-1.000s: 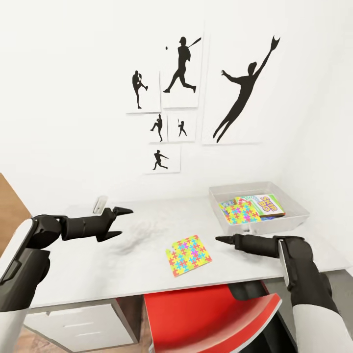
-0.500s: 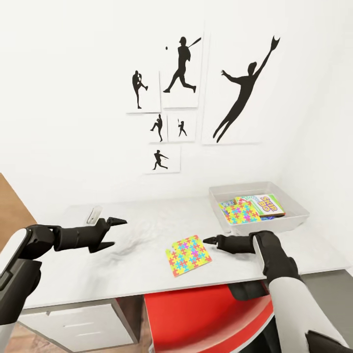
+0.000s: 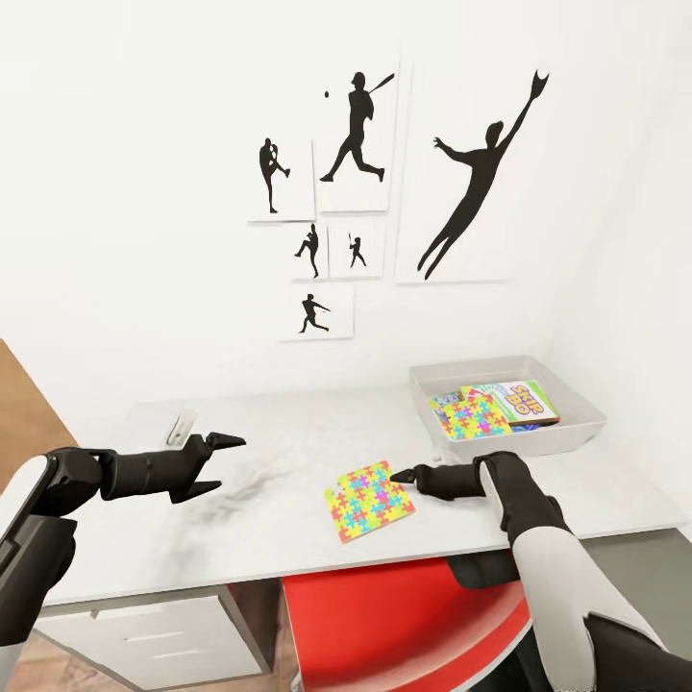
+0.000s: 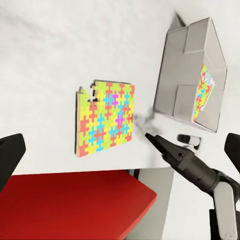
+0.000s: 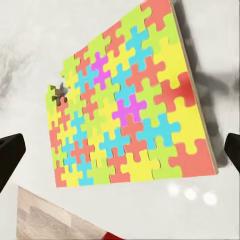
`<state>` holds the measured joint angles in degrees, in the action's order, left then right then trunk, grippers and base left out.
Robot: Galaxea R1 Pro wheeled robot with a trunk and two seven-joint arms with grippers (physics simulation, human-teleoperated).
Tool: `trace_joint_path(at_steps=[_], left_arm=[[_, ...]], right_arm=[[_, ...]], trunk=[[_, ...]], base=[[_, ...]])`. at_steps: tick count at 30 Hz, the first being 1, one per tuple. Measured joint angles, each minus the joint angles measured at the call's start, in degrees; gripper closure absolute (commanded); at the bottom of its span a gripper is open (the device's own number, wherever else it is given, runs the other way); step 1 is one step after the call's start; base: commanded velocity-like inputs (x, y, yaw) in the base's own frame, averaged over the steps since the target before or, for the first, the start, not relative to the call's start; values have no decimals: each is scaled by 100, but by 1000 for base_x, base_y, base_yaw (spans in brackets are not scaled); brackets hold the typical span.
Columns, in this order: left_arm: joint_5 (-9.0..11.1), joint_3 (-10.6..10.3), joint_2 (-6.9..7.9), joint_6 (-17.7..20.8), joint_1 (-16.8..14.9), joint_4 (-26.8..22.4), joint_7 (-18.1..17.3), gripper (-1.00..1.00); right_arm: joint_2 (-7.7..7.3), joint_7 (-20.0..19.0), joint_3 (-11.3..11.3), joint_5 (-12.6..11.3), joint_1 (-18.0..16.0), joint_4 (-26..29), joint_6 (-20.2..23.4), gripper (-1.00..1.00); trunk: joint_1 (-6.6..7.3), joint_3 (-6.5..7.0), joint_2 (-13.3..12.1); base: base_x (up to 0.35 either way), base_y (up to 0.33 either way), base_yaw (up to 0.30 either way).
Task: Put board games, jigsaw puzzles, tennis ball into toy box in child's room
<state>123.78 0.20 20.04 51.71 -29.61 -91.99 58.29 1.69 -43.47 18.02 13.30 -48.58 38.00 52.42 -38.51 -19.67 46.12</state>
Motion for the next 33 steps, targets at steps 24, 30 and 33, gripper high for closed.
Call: trace_joint_path(at_steps=[24,30,33], left_arm=[[-1,142,-5,32,141,6,-7,-100],[-2,158,-1,32,165,7,-9,-100],[76,301,0,24,170,3,-166,-100]], right_arm=[[-34,891,0,-821,-162,-399,-301,-100],[-21,1077,4,-823,-163,-419,-299,-100],[-16,1280,43,-833,-168,-422,-297,-100]], trunk=[[0,0,0],[2,0,1],[1,0,0]], base=[[0,0,0],[108,111,0],[73,77,0]])
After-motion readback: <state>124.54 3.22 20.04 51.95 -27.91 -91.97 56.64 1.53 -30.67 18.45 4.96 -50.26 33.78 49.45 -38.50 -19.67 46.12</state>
